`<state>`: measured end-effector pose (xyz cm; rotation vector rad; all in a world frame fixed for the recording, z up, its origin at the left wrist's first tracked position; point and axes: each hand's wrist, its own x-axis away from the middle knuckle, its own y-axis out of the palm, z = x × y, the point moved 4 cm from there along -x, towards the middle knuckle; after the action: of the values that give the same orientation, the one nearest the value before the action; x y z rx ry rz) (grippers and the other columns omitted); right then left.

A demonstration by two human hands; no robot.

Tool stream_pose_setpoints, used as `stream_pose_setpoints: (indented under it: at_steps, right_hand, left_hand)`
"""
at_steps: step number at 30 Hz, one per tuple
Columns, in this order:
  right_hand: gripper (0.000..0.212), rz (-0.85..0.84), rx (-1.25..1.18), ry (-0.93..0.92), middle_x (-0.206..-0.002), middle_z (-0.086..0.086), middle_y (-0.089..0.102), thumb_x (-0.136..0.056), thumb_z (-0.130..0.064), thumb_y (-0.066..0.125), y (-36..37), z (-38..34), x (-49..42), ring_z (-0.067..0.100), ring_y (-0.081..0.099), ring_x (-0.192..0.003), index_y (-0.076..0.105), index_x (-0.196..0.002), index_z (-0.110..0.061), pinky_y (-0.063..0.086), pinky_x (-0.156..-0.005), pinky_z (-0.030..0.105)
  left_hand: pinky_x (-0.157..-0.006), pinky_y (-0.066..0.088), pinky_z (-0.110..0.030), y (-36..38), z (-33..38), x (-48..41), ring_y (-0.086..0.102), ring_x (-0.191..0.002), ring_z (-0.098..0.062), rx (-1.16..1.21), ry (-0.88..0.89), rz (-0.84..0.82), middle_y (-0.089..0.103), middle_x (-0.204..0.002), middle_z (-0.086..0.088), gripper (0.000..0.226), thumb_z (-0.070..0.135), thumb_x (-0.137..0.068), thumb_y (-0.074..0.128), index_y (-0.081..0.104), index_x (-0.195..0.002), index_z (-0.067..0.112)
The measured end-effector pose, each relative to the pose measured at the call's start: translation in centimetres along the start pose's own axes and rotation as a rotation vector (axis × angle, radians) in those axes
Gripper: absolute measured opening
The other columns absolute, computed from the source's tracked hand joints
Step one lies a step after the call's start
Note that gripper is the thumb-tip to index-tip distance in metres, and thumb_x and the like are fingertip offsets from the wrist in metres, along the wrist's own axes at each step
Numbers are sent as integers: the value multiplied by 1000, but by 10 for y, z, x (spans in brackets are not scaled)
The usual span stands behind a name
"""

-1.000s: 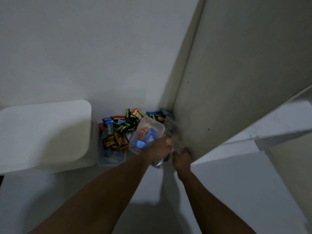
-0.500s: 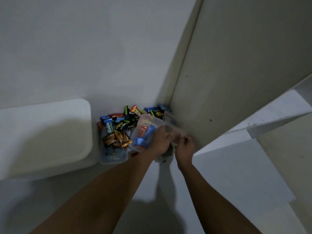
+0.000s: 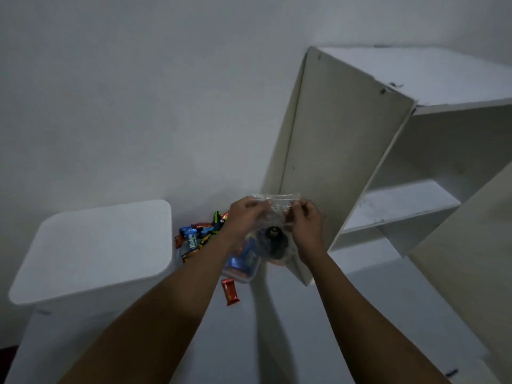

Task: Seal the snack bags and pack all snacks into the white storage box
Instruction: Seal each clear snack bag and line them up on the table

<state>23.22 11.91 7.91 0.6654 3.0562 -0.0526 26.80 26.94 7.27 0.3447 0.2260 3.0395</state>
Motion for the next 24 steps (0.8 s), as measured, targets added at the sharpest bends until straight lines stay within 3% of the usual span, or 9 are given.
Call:
stream_pose_setpoints:
  at_steps: [4,10,14,20,24]
  right_hand:
    - [20,-72,-80,-95,-79,-1,66,-104,-23,48,20,-51,13,9,63,-66,61,-98,-9,54,-60,27]
    - [15,-71,-191,-159,-88,6,65,-103,-26,50,40,-99,14,12,66,-74,59,-94,-18,54,-64,30]
    - [17,-49,-197,-233,-80,-2,66,-103,-23,50,46,-120,17,11,66,-80,58,-88,-21,56,-77,35]
    - [13,-170,-227,-184,-88,2,72,-95,-26,65,48,-130,20,15,70,-84,69,-97,-14,57,-73,35]
    - [11,-211,-198,-167,-87,0,74,-93,-24,67,48,-130,22,7,66,-81,71,-93,-14,51,-73,31]
  left_hand:
    - [-60,55,-26,-8,59,20,70,-73,-19,46,135,-14,74,-81,-4,10,10,-86,73,70,-95,8]
    - [-76,52,-34,-24,110,38,69,-78,-16,38,225,1,74,-86,-2,19,15,-85,74,70,-101,7]
    - [-80,52,-36,-27,129,47,68,-83,-18,46,262,2,74,-89,-4,25,16,-85,74,70,-105,2]
    - [-84,53,-37,-36,141,52,68,-78,-17,44,338,23,74,-86,-4,11,13,-87,71,71,-96,7]
    - [-81,53,-34,-28,144,58,68,-76,-17,12,362,3,74,-85,-5,7,11,-87,70,71,-93,8]
